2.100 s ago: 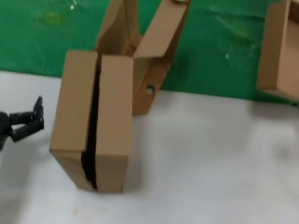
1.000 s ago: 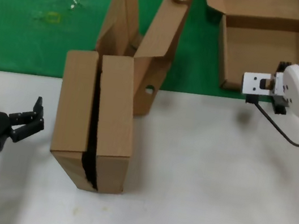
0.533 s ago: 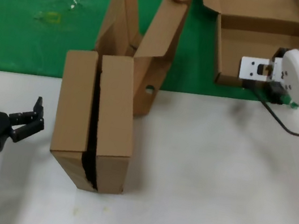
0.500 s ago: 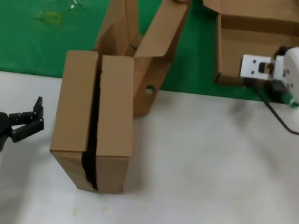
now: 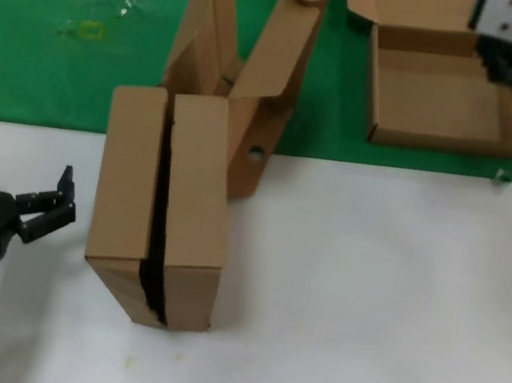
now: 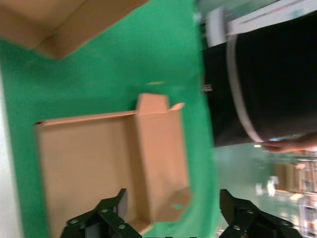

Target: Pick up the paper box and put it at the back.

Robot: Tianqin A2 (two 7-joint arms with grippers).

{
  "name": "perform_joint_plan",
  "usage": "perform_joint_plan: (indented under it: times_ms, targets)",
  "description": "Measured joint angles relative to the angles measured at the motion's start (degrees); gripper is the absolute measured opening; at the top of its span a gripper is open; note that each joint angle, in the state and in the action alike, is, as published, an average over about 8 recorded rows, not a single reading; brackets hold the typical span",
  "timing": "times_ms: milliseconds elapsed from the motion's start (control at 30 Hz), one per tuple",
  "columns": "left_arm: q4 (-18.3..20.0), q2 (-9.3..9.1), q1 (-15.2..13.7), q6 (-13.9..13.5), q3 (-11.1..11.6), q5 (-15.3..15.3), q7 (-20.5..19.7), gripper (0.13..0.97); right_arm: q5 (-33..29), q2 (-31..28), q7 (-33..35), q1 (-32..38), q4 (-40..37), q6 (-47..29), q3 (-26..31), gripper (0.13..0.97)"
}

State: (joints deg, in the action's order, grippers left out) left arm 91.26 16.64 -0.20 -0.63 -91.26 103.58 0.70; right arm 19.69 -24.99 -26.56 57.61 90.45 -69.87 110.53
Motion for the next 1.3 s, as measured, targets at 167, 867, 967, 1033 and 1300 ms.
perform_joint_plan:
  times_ms: [167, 867, 967, 1033, 1300]
  targets:
    - [0.00, 0.00, 0.00, 0.00, 0.00, 0.00, 0.00, 0.966, -0.39, -0.87, -1.99, -5.71, 8.63, 4.51, -6.93, 0.657]
    - [0.08, 0.11, 0.04, 0.13, -0.09, -0.09, -0.14, 0.966, 16.80, 0.97, 3.44, -18.30, 8.92, 19.60, -11.37, 0.934]
    - [0.10, 0.14, 0.05, 0.16, -0.10, -0.11, -0.17, 0.966, 20.21, 1.32, 4.63, -20.32, 8.53, 22.17, -11.75, 0.942]
    - [0.11, 0.15, 0.05, 0.17, -0.11, -0.12, -0.19, 0.966, 22.44, 1.55, 5.41, -21.63, 8.27, 23.86, -12.01, 0.950]
    - [0.16, 0.21, 0.08, 0.24, -0.16, -0.17, -0.26, 0.966, 31.46, 2.47, 8.53, -26.93, 7.23, 30.66, -13.02, 0.966]
